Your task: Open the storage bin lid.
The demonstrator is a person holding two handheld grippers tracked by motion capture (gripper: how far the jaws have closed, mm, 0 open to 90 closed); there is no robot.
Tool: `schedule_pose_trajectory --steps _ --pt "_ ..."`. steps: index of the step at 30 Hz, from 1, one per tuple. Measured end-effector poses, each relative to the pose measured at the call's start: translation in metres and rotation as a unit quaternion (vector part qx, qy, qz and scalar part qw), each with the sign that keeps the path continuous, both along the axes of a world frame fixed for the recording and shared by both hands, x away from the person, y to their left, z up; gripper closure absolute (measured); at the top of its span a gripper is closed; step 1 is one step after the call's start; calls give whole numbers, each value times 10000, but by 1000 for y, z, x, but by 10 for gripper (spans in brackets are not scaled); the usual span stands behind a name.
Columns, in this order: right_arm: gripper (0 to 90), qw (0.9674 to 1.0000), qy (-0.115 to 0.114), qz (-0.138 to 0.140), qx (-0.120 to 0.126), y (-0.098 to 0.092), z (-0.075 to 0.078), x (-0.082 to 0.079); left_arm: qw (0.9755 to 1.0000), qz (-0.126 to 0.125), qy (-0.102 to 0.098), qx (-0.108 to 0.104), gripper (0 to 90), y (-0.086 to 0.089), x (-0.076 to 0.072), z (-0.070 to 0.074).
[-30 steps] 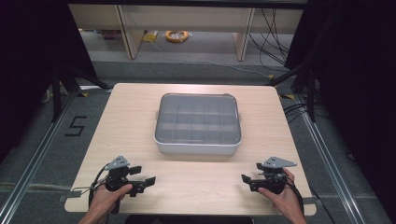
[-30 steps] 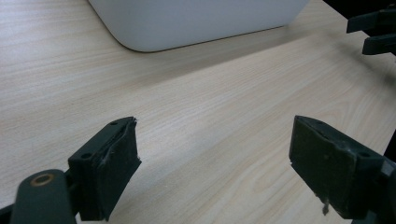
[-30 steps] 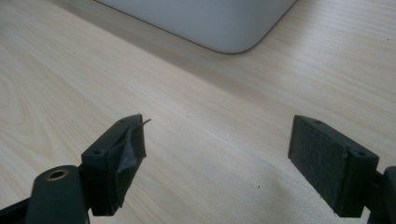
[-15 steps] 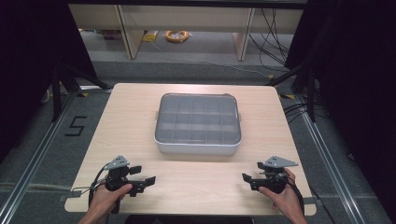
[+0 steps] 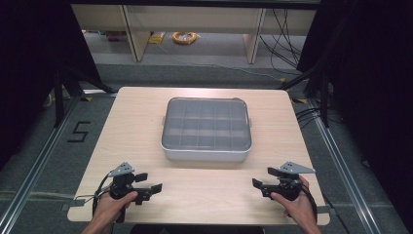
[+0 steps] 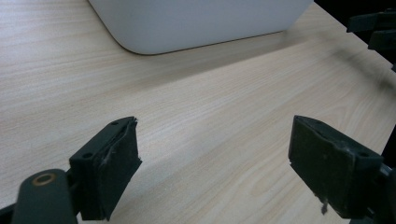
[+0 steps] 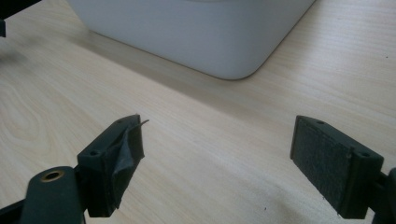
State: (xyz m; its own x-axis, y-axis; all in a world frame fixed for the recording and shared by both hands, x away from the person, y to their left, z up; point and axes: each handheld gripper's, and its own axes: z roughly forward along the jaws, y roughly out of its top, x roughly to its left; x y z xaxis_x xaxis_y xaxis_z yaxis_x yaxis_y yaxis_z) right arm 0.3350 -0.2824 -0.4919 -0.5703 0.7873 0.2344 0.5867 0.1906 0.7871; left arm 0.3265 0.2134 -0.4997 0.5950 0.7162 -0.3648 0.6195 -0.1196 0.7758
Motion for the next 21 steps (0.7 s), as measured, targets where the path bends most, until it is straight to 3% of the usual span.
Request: schedule_pose_trajectory --steps 2,6,7,9,10,11,13,14,15,17,18,19,21 --pt "179 9999 -97 -27 89 -2 1 2 10000 61 5 -36 154 -1 0 1" --pt "182 9994 -334 -8 33 -6 1 5 10000 -4 8 -55 154 1 2 2" --pt "184 9996 -125 -122 218 -5 2 3 9999 38 13 -142 154 1 2 3" --pt "186 9996 -243 -44 114 -8 3 6 9998 35 16 -170 154 2 3 3" --pt "189 9996 -76 -168 236 -7 5 5 9996 59 79 -249 155 3 4 4" --pt "190 9993 -325 -82 187 -9 4 8 9996 59 79 -249 154 3 4 4" --pt "192 9994 -254 -102 199 -10 6 8 9994 73 119 -323 154 4 6 5" --pt "194 9990 -189 -179 356 -11 7 9 9993 104 107 -346 155 4 7 6" --pt "197 9990 -289 -154 312 -14 7 12 9993 82 130 -341 155 5 8 7" --pt "198 9980 -202 -278 523 -15 9 12 9993 112 100 -341 155 4 10 8" --pt "198 9981 -264 -213 517 -18 10 15 9992 129 89 -358 155 4 10 9" --pt "204 9963 -69 -310 804 -20 12 15 9993 103 104 -353 155 4 12 10" --pt "210 9960 -218 -279 822 -22 12 20 9992 75 100 -380 155 3 15 13"
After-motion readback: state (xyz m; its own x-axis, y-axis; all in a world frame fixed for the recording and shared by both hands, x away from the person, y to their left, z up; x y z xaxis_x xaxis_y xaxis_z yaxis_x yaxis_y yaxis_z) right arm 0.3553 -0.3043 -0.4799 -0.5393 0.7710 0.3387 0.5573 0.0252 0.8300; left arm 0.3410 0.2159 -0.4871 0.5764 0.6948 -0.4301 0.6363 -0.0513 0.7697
